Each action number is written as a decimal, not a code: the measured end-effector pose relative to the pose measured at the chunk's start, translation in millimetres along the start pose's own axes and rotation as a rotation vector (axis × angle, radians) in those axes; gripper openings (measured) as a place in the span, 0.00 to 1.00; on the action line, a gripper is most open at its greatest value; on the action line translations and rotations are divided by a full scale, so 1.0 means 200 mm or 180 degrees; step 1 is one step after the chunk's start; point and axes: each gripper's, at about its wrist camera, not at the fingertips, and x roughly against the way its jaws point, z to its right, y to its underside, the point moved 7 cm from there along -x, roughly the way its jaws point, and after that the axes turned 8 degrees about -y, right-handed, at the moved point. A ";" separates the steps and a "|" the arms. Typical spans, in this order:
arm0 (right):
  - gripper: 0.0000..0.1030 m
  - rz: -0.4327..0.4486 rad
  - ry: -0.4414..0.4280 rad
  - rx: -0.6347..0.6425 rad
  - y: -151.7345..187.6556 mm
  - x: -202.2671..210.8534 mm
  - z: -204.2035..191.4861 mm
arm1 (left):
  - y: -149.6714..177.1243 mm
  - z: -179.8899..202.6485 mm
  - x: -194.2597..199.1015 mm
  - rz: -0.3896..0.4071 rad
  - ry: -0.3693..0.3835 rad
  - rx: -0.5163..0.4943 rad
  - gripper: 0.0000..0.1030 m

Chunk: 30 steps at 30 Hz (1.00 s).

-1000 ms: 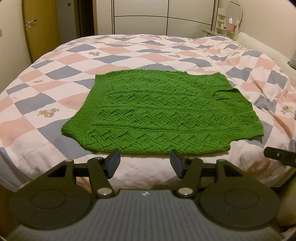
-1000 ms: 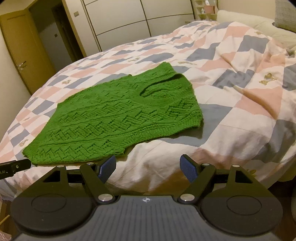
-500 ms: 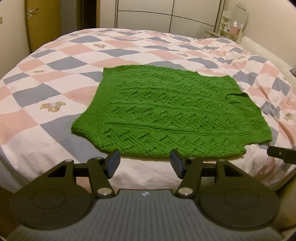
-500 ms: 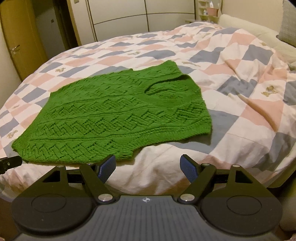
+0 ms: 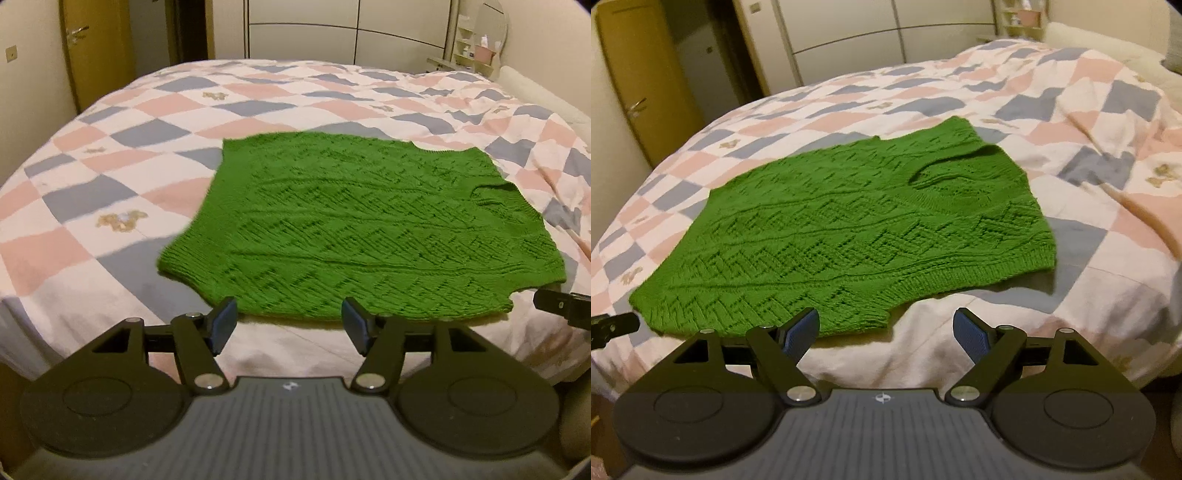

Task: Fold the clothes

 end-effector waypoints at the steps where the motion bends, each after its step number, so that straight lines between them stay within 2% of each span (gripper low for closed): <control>1: 0.79 0.0043 -0.0040 0.0017 0.00 0.00 0.03 | 0.00 0.02 -0.01 -0.0022 0.0013 0.0003 0.57; 4: 0.81 0.0291 -0.0223 -0.0236 -0.01 0.04 0.17 | -0.01 0.13 -0.06 -0.0099 0.0074 -0.0091 0.57; 8: 0.80 0.0486 -0.0495 -0.0886 -0.02 0.04 0.41 | -0.04 0.21 -0.14 -0.0160 0.0081 -0.0259 0.57; 10: 0.76 0.0579 -0.0643 -0.1179 -0.03 0.02 0.49 | -0.06 0.21 -0.19 -0.0208 0.0057 -0.0290 0.57; 12: 0.67 0.0597 -0.0705 -0.1446 -0.02 -0.01 0.56 | -0.06 0.22 -0.23 -0.0235 0.0034 -0.0289 0.57; 14: 0.65 0.0583 -0.0772 -0.1684 -0.02 -0.06 0.62 | -0.07 0.20 -0.26 -0.0243 0.0023 -0.0265 0.57; 17: 0.64 0.0527 -0.0699 -0.1854 0.00 -0.11 0.68 | -0.08 0.18 -0.31 -0.0264 0.0016 -0.0222 0.57; 22: 0.63 0.0502 -0.0502 -0.1827 0.00 -0.13 0.73 | -0.06 0.15 -0.38 -0.0346 0.0017 -0.0176 0.57; 30: 0.62 0.0543 -0.0308 -0.1892 0.01 -0.12 0.82 | -0.06 0.13 -0.39 -0.0311 0.0077 -0.0168 0.57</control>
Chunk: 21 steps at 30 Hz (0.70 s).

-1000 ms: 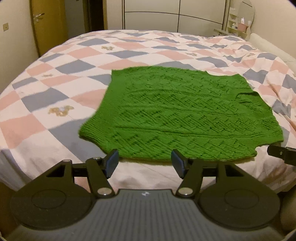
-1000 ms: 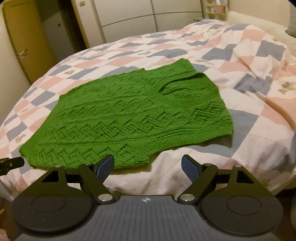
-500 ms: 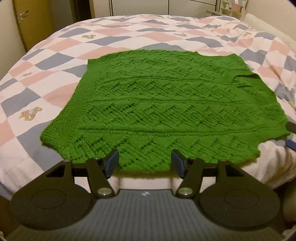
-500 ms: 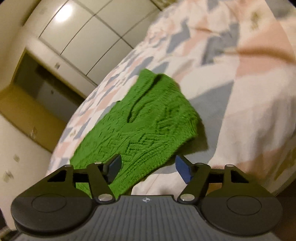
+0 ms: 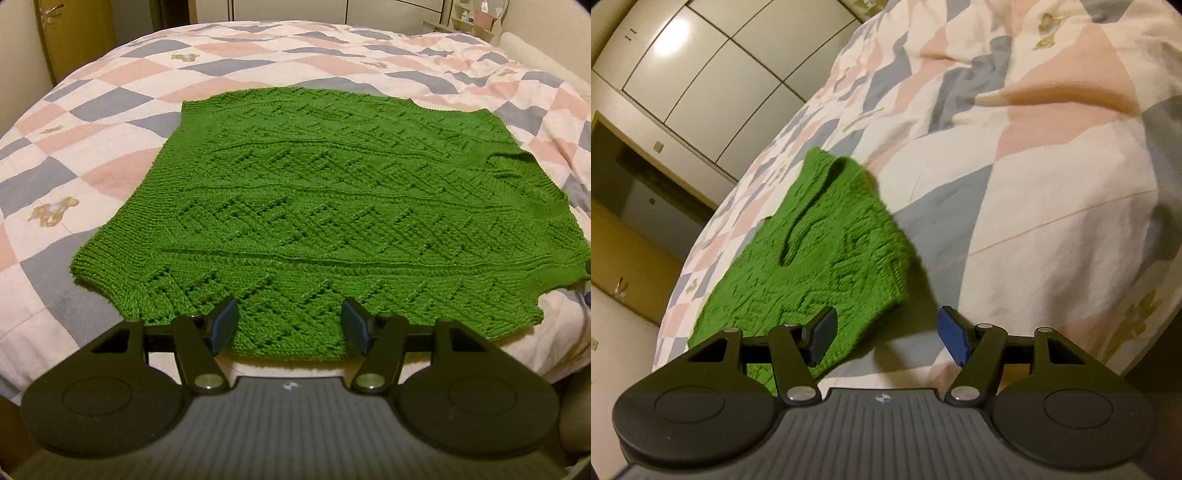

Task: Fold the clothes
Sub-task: 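Grasp the vest's side edge with the right gripper and lift it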

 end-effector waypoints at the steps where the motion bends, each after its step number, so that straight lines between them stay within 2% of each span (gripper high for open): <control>1: 0.62 0.0013 0.0007 0.0014 0.00 0.00 0.00 | 0.00 0.00 0.00 0.0005 0.0006 0.0007 0.57; 4: 0.59 0.0058 0.0030 0.0037 -0.01 0.00 -0.01 | 0.00 -0.01 0.01 0.0026 0.0012 0.0018 0.57; 11: 0.40 0.0101 0.0052 0.0012 -0.04 -0.01 0.02 | 0.00 -0.04 0.00 0.0041 -0.0034 0.0041 0.56; 21: 0.43 0.0125 0.0106 -0.0100 -0.05 -0.03 0.04 | -0.01 -0.05 -0.02 0.0041 -0.0035 0.0058 0.57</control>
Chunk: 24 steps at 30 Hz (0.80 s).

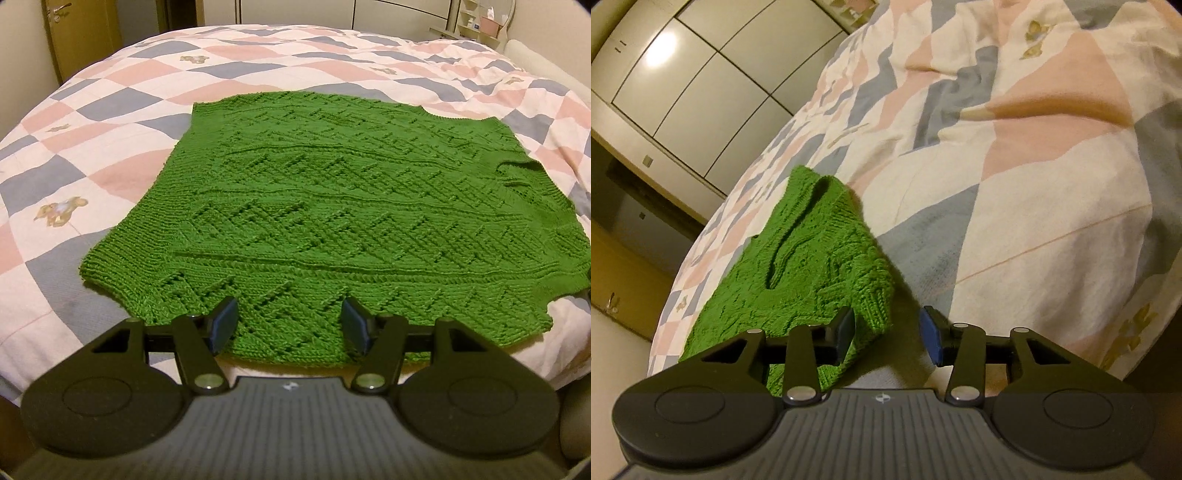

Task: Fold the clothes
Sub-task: 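Grasp the vest's side edge with the right gripper and lift it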

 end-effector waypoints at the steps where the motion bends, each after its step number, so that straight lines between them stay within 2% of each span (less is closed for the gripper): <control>1: 0.43 -0.0006 0.0000 -0.0015 0.00 0.00 0.00 | 0.00 0.00 0.00 0.0002 0.0002 0.0001 0.57; 4: 0.45 -0.0006 -0.0010 0.0003 0.00 -0.01 -0.01 | 0.00 -0.01 0.00 0.0013 0.0005 0.0003 0.57; 5: 0.43 -0.0012 -0.0037 0.0047 0.00 -0.02 -0.02 | 0.00 -0.01 0.00 0.0015 0.0004 0.0002 0.56; 6: 0.32 -0.0022 -0.0066 0.0102 0.01 -0.02 -0.03 | 0.00 -0.01 -0.01 0.0017 0.0003 0.0002 0.56; 7: 0.28 -0.0033 -0.0074 0.0152 0.01 -0.02 -0.04 | 0.00 -0.01 -0.01 0.0019 0.0003 0.0003 0.56; 10: 0.27 -0.0035 -0.0072 0.0195 0.01 -0.03 -0.06 | -0.01 -0.02 -0.01 0.0026 0.0004 0.0021 0.56; 11: 0.29 -0.0025 -0.0057 0.0155 0.01 -0.03 -0.05 | -0.01 -0.03 -0.01 0.0026 0.0002 0.0029 0.56; 14: 0.44 0.0054 -0.0001 0.0027 -0.01 -0.02 -0.02 | -0.01 -0.05 -0.02 0.0024 -0.0017 0.0052 0.56; 17: 0.45 0.0051 -0.0042 -0.0041 -0.01 -0.04 -0.01 | -0.01 -0.06 -0.02 0.0026 -0.0006 0.0073 0.56; 18: 0.39 0.0038 -0.0077 -0.0019 -0.01 -0.05 -0.02 | -0.02 -0.06 -0.02 0.0030 -0.0005 0.0072 0.56; 19: 0.29 0.0004 -0.0116 0.0050 0.00 -0.06 -0.04 | -0.02 -0.06 -0.02 0.0035 -0.0004 0.0068 0.56; 20: 0.11 0.0003 -0.0133 0.0143 0.00 -0.06 -0.07 | -0.02 -0.06 -0.02 0.0039 0.0002 0.0070 0.56; 23: 0.10 0.0115 -0.0167 0.0462 0.01 -0.05 -0.16 | -0.01 -0.07 -0.02 0.0046 0.0023 0.0090 0.56; 24: 0.13 0.0105 -0.0138 0.0527 0.01 -0.05 -0.18 | -0.01 -0.07 -0.02 0.0046 0.0027 0.0097 0.56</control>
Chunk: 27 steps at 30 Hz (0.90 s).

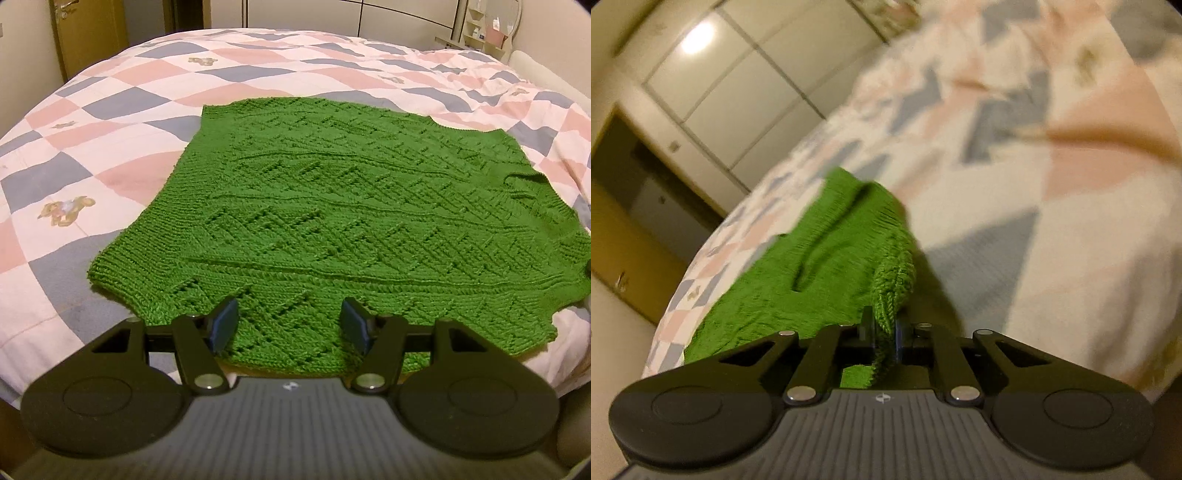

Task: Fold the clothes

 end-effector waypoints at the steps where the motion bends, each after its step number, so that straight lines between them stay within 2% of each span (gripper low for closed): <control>1: 0.19 -0.0034 0.0070 -0.0021 0.00 -0.01 0.01 | 0.00 0.00 0.00 0.0002 0.0002 0.0004 0.56; 3: 0.49 -0.0100 0.0231 -0.0181 0.00 -0.04 0.05 | 0.00 -0.01 0.00 0.0009 0.0013 0.0011 0.56; 4: 0.48 -0.0092 0.0229 -0.0302 0.00 -0.04 0.08 | 0.00 -0.01 0.00 0.0013 0.0019 0.0014 0.56; 5: 0.41 -0.0061 0.0163 -0.0391 0.00 -0.04 0.09 | 0.00 -0.02 0.00 0.0020 0.0024 0.0015 0.56; 6: 0.09 -0.0051 0.0098 -0.0417 0.00 -0.05 0.10 | -0.01 -0.03 0.00 0.0029 0.0022 0.0018 0.56; 10: 0.09 -0.0034 0.0203 -0.0032 -0.02 -0.05 -0.02 | -0.03 -0.09 0.00 0.0067 0.0029 0.0071 0.56; 13: 0.09 0.0035 0.0233 0.0414 -0.04 -0.06 -0.21 | -0.05 -0.16 0.00 0.0091 0.0086 0.0153 0.54; 15: 0.09 0.0077 0.0142 0.0892 -0.04 -0.08 -0.42 | -0.07 -0.22 0.00 0.0089 0.0198 0.0236 0.42; 16: 0.09 0.0078 0.0054 0.1164 -0.02 -0.09 -0.54 | -0.08 -0.25 0.00 0.0079 0.0266 0.0304 0.40; 18: 0.09 0.0035 -0.0169 0.1664 0.08 -0.13 -0.79 | -0.09 -0.30 -0.01 0.0054 0.0400 0.0458 0.31; 22: 0.09 -0.0277 -0.0672 0.2539 0.44 -0.23 -1.21 | -0.09 -0.40 -0.01 0.0028 0.0533 0.0638 0.31; 24: 0.10 -0.0580 -0.0791 0.2726 0.63 -0.32 -1.27 | -0.07 -0.42 -0.02 -0.0003 0.0555 0.0664 0.31; 26: 0.12 -0.0967 -0.0784 0.2840 0.81 -0.42 -1.25 | -0.05 -0.42 -0.03 -0.0031 0.0599 0.0687 0.31; 27: 0.18 -0.1094 -0.0762 0.2846 0.87 -0.45 -1.23 | -0.04 -0.42 -0.03 -0.0037 0.0613 0.0696 0.31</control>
